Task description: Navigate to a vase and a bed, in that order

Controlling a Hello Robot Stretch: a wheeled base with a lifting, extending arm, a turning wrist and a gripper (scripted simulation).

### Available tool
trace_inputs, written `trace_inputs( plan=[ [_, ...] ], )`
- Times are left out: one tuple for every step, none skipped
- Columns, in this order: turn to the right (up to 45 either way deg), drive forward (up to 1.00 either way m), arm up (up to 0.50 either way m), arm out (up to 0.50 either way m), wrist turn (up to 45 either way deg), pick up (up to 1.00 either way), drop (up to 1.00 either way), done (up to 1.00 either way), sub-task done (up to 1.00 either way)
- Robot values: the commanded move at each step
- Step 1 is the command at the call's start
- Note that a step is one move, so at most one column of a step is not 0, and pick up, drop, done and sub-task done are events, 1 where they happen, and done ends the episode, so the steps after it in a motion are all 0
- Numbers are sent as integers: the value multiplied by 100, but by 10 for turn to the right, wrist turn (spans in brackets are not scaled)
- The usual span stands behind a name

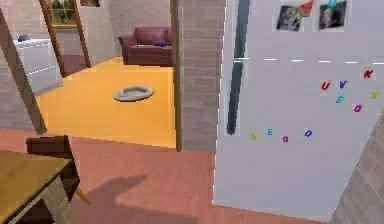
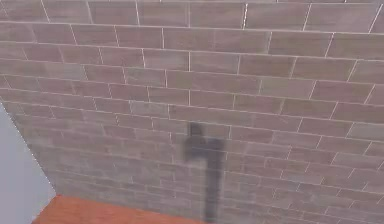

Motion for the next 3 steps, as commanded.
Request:
trace_inputs(
  plan=[
    [240, 0, 0, 0, 0, 0, 0, 0, 0],
    [0, 60, 0, 0, 0, 0, 0, 0, 0],
    [-450, 0, 0, 0, 0, 0, 0, 0, 0]
  ],
)
